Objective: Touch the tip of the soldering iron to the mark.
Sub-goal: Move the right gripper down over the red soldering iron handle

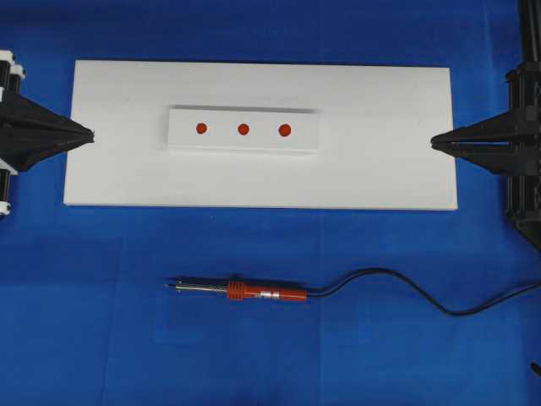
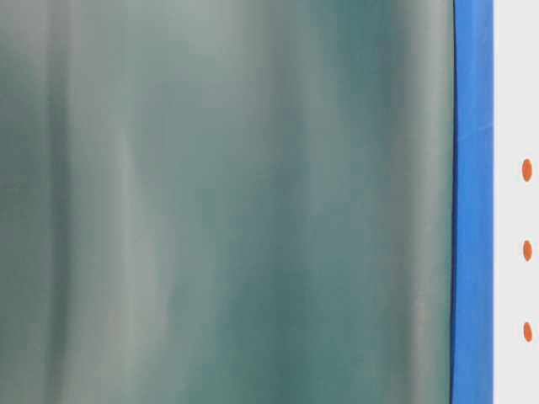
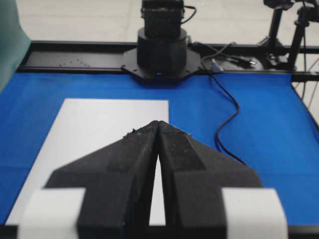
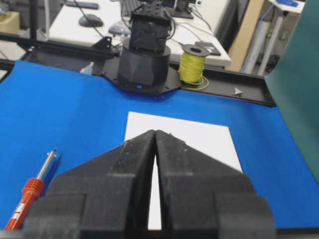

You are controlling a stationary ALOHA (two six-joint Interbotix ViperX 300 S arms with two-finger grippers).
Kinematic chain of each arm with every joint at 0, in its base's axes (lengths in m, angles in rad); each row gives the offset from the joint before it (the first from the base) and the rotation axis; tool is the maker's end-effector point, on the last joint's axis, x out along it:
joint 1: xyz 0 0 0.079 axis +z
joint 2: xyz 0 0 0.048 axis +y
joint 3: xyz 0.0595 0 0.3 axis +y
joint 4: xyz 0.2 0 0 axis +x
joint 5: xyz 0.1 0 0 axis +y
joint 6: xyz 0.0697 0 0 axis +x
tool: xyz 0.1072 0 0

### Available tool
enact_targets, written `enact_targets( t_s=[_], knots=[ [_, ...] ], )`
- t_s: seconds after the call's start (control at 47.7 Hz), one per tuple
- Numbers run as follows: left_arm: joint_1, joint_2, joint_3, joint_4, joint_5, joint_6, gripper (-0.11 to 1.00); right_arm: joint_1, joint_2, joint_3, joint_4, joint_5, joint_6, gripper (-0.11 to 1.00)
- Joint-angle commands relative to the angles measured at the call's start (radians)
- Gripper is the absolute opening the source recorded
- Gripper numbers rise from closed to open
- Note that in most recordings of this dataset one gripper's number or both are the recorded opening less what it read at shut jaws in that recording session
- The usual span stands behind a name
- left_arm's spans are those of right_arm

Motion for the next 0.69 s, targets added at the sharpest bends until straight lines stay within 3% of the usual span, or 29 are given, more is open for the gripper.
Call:
enact_targets(
  t_s=[0.0, 0.126, 0.524, 0.671],
  knots=[
    [-0.006, 0.005, -0.011, -0.002, -0.006, -0.011, 0.00, 0.002, 0.008, -0.031, 0.006, -0.005, 0.011, 0.00],
    [-0.008, 0.006, -0.011, -0.002, -0.006, -0.011, 0.00, 0.002, 0.012, -0.038, 0.006, 0.015, 0.014, -0.06],
    [-0.008, 0.006, -0.008, -0.002, -0.006, -0.011, 0.00, 0.044, 0.066, -0.094, 0.006, 0.066, 0.072, -0.06],
    [-0.008, 0.006, -0.005, -0.002, -0.006, -0.011, 0.00, 0.089, 0.152, -0.141, 0.006, 0.067, 0.097, 0.04]
  ],
)
